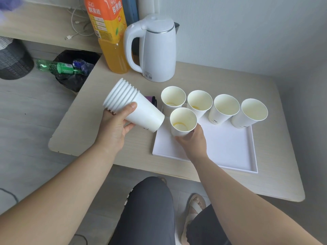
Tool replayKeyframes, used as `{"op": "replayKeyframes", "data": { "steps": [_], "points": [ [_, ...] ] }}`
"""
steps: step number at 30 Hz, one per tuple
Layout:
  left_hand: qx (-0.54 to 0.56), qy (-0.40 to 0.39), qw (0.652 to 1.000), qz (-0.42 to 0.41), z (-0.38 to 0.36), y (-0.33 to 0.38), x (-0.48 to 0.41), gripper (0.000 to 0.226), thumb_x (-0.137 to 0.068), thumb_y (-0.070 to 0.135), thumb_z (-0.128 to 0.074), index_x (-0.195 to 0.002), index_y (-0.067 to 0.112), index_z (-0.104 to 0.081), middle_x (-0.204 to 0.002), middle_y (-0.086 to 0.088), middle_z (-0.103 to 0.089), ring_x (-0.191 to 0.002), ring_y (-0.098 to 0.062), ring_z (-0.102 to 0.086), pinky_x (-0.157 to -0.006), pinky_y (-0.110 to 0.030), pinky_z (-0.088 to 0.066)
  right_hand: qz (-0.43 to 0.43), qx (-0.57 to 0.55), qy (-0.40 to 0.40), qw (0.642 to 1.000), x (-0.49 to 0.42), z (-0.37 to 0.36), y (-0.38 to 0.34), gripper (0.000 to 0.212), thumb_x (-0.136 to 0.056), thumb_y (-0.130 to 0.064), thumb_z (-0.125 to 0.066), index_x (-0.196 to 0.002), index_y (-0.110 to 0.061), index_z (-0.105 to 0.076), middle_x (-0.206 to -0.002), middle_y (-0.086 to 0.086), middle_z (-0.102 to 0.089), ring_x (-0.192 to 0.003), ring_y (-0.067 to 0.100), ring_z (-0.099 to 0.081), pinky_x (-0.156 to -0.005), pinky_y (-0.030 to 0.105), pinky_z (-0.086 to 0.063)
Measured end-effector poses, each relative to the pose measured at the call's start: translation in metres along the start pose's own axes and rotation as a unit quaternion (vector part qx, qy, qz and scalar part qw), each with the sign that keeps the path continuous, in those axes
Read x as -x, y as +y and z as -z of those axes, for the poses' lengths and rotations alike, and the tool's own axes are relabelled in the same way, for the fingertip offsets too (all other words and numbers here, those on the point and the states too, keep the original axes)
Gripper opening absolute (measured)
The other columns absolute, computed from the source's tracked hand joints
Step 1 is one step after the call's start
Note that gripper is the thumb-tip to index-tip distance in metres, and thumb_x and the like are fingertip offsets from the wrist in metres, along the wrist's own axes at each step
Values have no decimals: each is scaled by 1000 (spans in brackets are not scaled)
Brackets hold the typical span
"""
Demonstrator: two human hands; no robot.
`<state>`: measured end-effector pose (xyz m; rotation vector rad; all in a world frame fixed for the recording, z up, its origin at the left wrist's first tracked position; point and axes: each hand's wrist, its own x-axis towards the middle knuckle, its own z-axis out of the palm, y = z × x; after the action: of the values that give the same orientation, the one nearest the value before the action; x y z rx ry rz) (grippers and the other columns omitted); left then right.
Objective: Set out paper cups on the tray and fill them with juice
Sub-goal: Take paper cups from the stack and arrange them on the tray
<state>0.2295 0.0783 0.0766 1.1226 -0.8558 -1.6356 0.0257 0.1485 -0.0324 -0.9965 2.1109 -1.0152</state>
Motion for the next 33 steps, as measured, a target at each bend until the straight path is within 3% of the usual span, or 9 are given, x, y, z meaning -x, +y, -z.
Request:
{"op": "replayKeyframes", "data": {
  "steps": [9, 14, 16, 19, 21, 23, 26, 30, 33],
  "points": [
    [-7, -12, 1000, 9, -7, -6, 10, 65, -66, 22, -75, -128, 21, -53, -123, 1, -65, -113, -15, -62, -74, -30, -56, -29, -34, -46, 998, 8, 16, -1, 56, -66, -22, -68, -119, -17, -51, -110, -5, -54, -98, 15, -52, -78, 24, -43],
    [8, -42, 999, 4, -28, -10, 22, 81, -55, 24, -79, -130, 19, -49, -123, 3, -64, -112, -12, -62, -76, -29, -56, 56, -131, 104, 984, 52, 65, -30, 26, -84, -5, -63, -102, -19, -50, -103, -5, -55, -95, 12, -54, -85, 28, -47],
    [-3, -74, 997, 3, -42, -13, 31, 69, -56, 19, -78, -120, 21, -54, -108, 8, -69, -104, -8, -65, -74, -29, -55, 106, -156, 60, 980, 63, 82, -51, 31, -84, -16, -71, -104, -24, -50, -106, -8, -56, -99, 7, -55, -84, 22, -46],
    [-39, -149, 988, 12, -63, -19, 46, 66, -59, 20, -77, -122, 15, -56, -105, 2, -71, -102, -14, -67, -75, -30, -55, 127, -85, -118, 981, 65, 91, -74, 77, -70, -44, -80, -133, -25, -41, -126, -11, -49, -112, 3, -47, -89, 18, -42],
    [-59, -163, 984, 29, -77, -22, 56, 65, -62, 15, -76, -124, 15, -56, -106, 2, -70, -98, -12, -68, -70, -26, -54, 141, -81, -189, 968, 66, 94, -82, 82, -67, -47, -82, -134, -27, -39, -119, -9, -55, -96, 6, -54, -73, 21, -46],
    [-69, -149, 985, 50, -85, -24, 63, 68, -60, 17, -77, -124, 18, -56, -107, 6, -70, -95, -5, -67, -66, -22, -52, 141, -84, -191, 968, 70, 96, -83, 67, -75, -39, -79, -127, -30, -39, -110, -8, -59, -84, 12, -59, -64, 25, -51],
    [-97, -149, 981, 72, -88, -20, 66, 70, -58, 27, -80, -124, 23, -57, -114, 7, -69, -105, -9, -65, -70, -27, -53, 143, -54, -181, 971, 77, 103, -77, 72, -78, -39, -75, -137, -27, -34, -121, -10, -53, -104, 9, -57, -79, 25, -53],
    [-124, -146, 981, 35, -97, -13, 72, 37, -71, 13, -79, -104, 24, -67, -98, 7, -74, -89, -5, -69, -67, -22, -54, 133, -63, -180, 973, 82, 112, -73, 75, -80, -36, -74, -140, -26, -31, -111, -26, -45, -100, 0, -54, -70, 15, -52],
    [-111, -111, 987, 22, -105, -13, 72, 27, -74, 11, -76, -95, 23, -67, -89, 8, -74, -82, -5, -70, -66, -22, -55, 132, -47, -174, 975, 81, 117, -67, 77, -80, -37, -75, -141, -26, -29, -118, -17, -48, -104, 10, -54, -72, 20, -51]
  ]
}}
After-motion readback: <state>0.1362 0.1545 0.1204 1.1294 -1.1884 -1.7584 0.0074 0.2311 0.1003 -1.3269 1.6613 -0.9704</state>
